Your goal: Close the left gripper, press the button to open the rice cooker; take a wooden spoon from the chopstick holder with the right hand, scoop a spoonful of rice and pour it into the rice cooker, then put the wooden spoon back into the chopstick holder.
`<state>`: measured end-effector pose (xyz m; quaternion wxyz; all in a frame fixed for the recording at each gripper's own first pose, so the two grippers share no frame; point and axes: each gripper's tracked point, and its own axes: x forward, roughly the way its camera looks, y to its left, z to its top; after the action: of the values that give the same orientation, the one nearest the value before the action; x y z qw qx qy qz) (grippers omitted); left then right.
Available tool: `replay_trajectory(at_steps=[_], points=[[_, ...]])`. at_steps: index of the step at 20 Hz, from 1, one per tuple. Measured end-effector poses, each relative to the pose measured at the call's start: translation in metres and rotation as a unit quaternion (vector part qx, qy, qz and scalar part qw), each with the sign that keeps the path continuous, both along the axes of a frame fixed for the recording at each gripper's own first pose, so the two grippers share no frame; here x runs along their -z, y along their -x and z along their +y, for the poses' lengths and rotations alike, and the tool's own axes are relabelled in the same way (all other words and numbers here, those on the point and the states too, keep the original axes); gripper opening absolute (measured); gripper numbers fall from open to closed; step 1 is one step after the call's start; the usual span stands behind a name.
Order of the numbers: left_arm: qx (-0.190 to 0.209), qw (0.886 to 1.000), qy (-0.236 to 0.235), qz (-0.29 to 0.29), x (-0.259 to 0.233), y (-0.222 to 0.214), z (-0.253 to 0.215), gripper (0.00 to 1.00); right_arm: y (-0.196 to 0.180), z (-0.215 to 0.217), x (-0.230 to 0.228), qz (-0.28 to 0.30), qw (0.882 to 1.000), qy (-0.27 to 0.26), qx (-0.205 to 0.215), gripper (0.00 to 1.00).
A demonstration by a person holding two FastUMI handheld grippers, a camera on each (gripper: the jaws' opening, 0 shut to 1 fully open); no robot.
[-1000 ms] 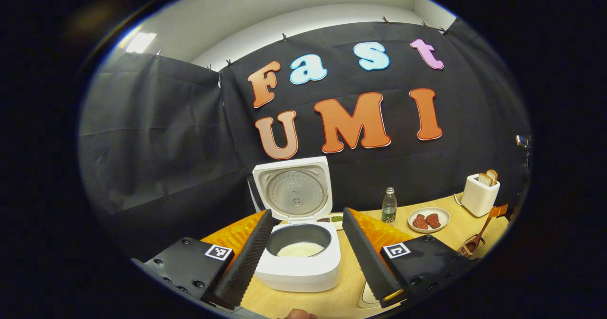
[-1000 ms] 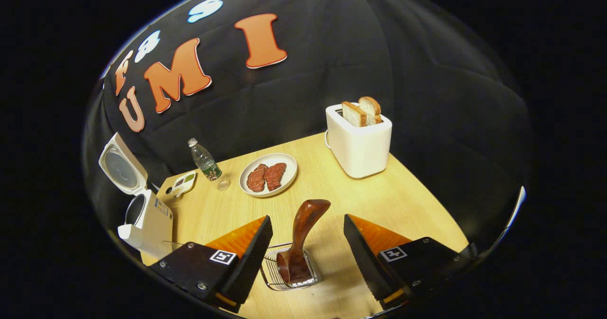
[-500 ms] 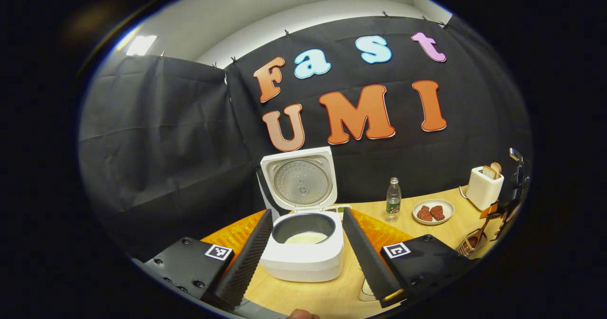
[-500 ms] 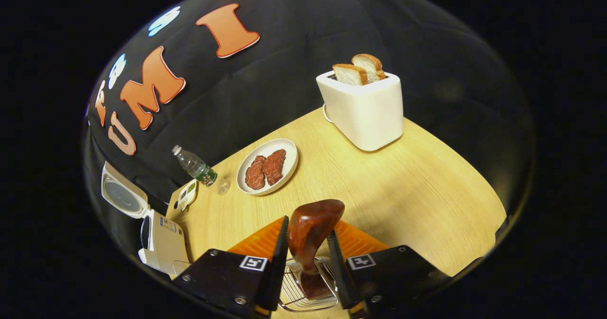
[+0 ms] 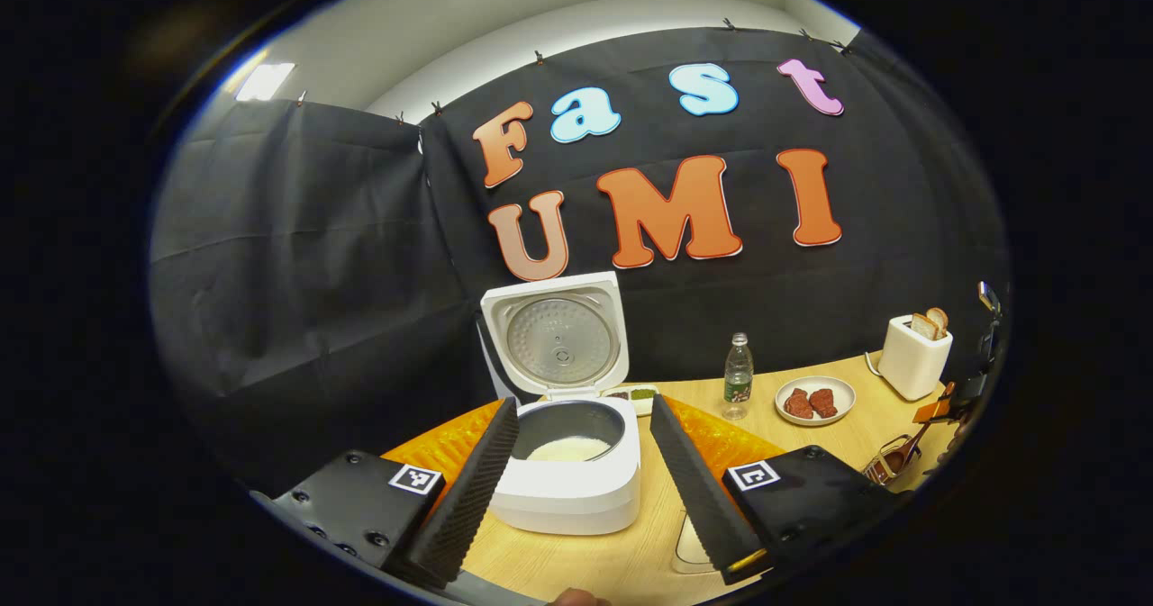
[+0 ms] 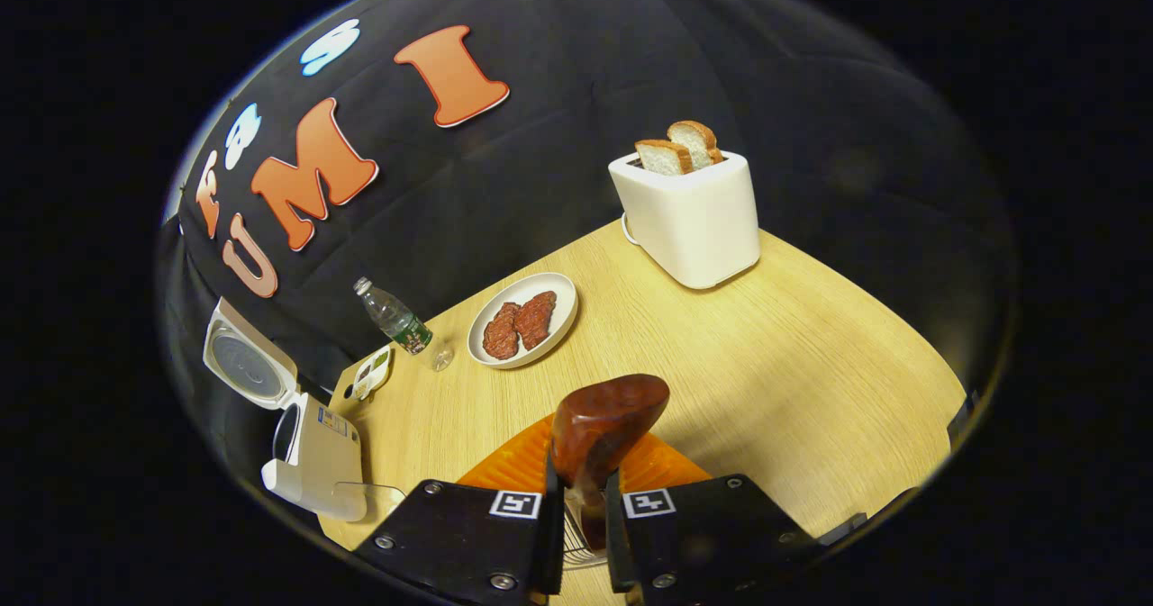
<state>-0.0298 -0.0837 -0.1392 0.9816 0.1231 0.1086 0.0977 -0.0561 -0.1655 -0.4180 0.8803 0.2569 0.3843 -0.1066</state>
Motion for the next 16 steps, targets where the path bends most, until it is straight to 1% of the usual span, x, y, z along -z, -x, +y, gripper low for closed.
replay_trajectory(at_steps=[3,5,8,10,12,15,16], points=[[0.014,1.0,0.003,-0.001,-0.001,-0.007,-0.003,1.0,0.009,0.001,-0.005,-0.003,1.0,0.004,0.007,0.17],[0.022,1.0,0.006,-0.005,-0.004,-0.011,-0.002,1.0,0.003,-0.001,-0.02,-0.012,1.0,0.007,0.016,0.14],[0.026,1.0,0.012,-0.01,-0.007,-0.014,0.01,1.0,-0.01,-0.001,-0.064,-0.056,0.998,0.024,0.026,0.12],[0.022,1.0,0.017,-0.01,-0.007,-0.018,0.023,1.0,-0.017,0.003,-0.099,-0.087,0.995,0.042,0.023,0.12],[0.018,0.999,0.028,-0.012,-0.009,-0.018,0.037,0.99,-0.025,0.017,-0.134,-0.12,0.992,0.048,0.012,0.12],[0.008,0.999,0.048,-0.015,-0.009,-0.02,0.058,1.0,-0.03,0.067,-0.166,-0.145,0.989,0.029,-0.029,0.12],[0.001,0.999,0.051,-0.017,-0.01,-0.018,0.068,0.96,-0.031,0.085,-0.168,-0.148,0.988,0.02,-0.044,0.12]])
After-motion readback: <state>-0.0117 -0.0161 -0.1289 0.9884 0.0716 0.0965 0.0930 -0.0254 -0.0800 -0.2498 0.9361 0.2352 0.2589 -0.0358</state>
